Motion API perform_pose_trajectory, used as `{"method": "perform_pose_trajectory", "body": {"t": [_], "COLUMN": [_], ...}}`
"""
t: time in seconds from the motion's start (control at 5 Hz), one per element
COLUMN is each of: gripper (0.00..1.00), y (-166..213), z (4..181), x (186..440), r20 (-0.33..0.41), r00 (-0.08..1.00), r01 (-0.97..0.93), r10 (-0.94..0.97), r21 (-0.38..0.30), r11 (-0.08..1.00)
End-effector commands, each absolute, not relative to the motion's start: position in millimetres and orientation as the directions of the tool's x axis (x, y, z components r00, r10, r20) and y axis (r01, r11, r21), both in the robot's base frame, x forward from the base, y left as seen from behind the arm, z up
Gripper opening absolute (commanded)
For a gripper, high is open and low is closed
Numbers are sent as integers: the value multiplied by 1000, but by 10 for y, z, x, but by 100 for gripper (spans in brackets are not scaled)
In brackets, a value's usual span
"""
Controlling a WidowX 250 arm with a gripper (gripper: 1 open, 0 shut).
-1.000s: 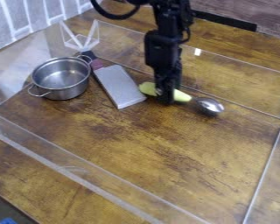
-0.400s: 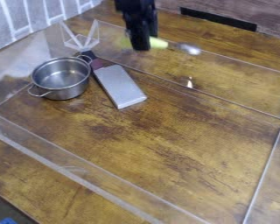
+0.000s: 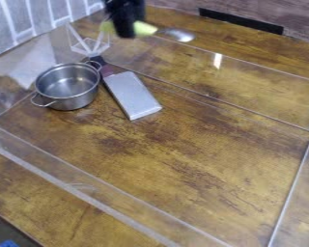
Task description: Put the spoon into the silver pot
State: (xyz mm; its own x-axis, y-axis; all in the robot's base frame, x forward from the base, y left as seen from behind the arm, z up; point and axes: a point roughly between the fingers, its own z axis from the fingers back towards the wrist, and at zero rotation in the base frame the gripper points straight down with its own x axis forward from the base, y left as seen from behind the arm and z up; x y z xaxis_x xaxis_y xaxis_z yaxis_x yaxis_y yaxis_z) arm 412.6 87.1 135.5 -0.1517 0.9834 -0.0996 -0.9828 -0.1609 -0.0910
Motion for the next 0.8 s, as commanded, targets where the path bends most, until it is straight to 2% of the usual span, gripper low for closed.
{"method": "perform_pose_trajectory", "body": {"t": [0.0,0.2,0.4,0.6], "gripper": [0,0,0,0], "y": [1119,1212,1194,1142], "z": [1794,1716,1756,1698], "x": [3886,3708,3574,3507], "r20": [-84,-92,-97,-86], "r00": [-119,-99,-147,-153], "r01": [-967,-969,-961,-961], "r10": [989,991,984,985], "r21": [-216,-218,-221,-219], "r11": [-134,-117,-166,-168]}}
